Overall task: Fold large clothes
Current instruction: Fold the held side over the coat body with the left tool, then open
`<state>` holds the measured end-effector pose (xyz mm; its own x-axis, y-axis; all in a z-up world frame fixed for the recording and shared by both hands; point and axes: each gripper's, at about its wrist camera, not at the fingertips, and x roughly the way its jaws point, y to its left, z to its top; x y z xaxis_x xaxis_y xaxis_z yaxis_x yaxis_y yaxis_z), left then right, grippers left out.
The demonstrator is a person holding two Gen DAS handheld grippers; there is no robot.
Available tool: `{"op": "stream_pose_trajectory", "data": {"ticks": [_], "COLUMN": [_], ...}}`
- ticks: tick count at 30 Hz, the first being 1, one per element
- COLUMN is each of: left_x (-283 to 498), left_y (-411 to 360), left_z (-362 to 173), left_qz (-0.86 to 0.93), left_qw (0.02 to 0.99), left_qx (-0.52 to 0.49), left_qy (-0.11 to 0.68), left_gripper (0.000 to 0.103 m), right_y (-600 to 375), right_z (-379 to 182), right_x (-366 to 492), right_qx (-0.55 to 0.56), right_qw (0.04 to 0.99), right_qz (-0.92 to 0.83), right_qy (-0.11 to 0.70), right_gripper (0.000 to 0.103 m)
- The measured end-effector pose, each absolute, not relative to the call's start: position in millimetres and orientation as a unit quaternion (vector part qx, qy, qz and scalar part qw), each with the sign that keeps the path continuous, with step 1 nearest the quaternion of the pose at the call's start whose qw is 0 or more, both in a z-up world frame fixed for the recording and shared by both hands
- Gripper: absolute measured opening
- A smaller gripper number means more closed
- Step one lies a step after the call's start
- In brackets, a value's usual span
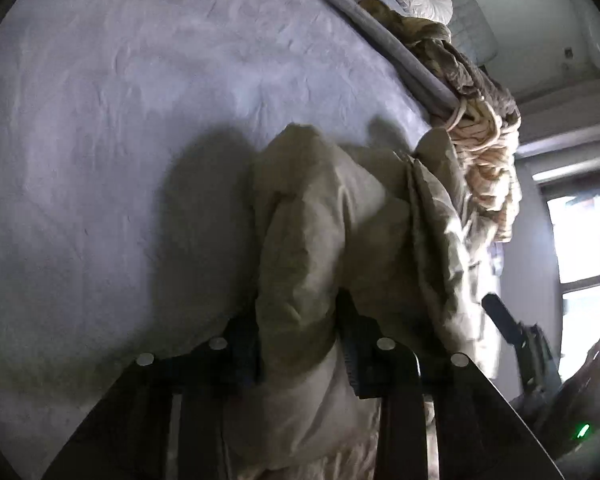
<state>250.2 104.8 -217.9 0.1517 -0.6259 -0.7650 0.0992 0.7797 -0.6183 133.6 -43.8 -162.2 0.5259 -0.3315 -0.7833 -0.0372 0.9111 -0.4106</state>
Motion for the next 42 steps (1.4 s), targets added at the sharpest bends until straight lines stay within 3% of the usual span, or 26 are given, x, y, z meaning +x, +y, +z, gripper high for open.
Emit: {"op": "stream_pose_trajectory", "data": {"ticks": [1, 2, 7, 13, 14, 15, 17, 19, 25, 31, 32, 34, 35, 42], "left_x": [248.3, 246.6, 240.0, 237.6, 237.2, 234.8, 231.4, 228.4, 226.0, 220.5, 219.4, 219.7, 219.8, 207.4], "left_y": [101.5, 98.7, 83.9, 64.3, 62.3, 64.8, 69.0, 75.2, 79.4, 56.6, 57.5, 60.0, 62.5, 56.6], "left_z": [-212.8, -206.8, -195.4, -197.9, -197.3, -195.5, -184.4, -172.0, -144.4, -189.0, -194.6, -200.6, -202.1, -173.9], "left_qz": [-0.247, -0.242, -0.223, -0.196, -0.186, -0.169, -0.135, -0.134, -0.17, -0.144, -0.144, -0.13, -0.122, -0.12], "left_qw": [0.738, 0.751, 0.786, 0.803, 0.808, 0.815, 0.833, 0.842, 0.848, 0.826, 0.825, 0.827, 0.828, 0.833], "left_qx": [-0.2, -0.175, -0.089, -0.024, -0.015, -0.002, 0.021, 0.023, 0.009, 0.031, 0.024, 0.018, 0.015, 0.052], "left_qy": [0.595, 0.589, 0.57, 0.562, 0.559, 0.555, 0.536, 0.522, 0.501, 0.544, 0.545, 0.547, 0.547, 0.538], "left_gripper": [0.03, 0.03, 0.03, 0.033, 0.039, 0.054, 0.058, 0.058, 0.058, 0.058, 0.06, 0.075, 0.079, 0.079], "right_y": [-51.7, -63.2, -145.0, -247.1, -261.2, -270.9, -288.7, -299.5, -316.2, -290.6, -289.7, -292.4, -297.1, -327.7], "right_z": [-161.4, -158.3, -136.0, -190.3, -205.7, -214.1, -219.1, -212.8, -160.2, -178.5, -189.1, -208.4, -212.0, -198.4], "right_x": [135.0, 135.2, 101.1, 37.3, 25.7, 15.9, -3.5, -17.3, -29.3, 19.2, 22.7, 22.7, 18.0, -18.8], "right_qx": [-0.185, -0.163, 0.037, 0.362, 0.418, 0.453, 0.5, 0.504, 0.387, 0.316, 0.31, 0.306, 0.311, 0.349], "right_qw": [0.854, 0.856, 0.877, 0.808, 0.783, 0.766, 0.747, 0.744, 0.809, 0.821, 0.814, 0.801, 0.801, 0.793], "right_qz": [-0.095, -0.108, -0.153, -0.143, -0.135, -0.135, -0.138, -0.152, -0.198, -0.131, -0.136, -0.145, -0.144, -0.143], "right_qy": [0.476, 0.479, 0.454, 0.443, 0.441, 0.435, 0.416, 0.411, 0.396, 0.456, 0.473, 0.494, 0.491, 0.479], "right_gripper": [0.008, 0.004, 0.005, 0.007, 0.008, 0.011, 0.017, 0.023, 0.022, 0.022, 0.021, 0.007, 0.006, 0.011]}}
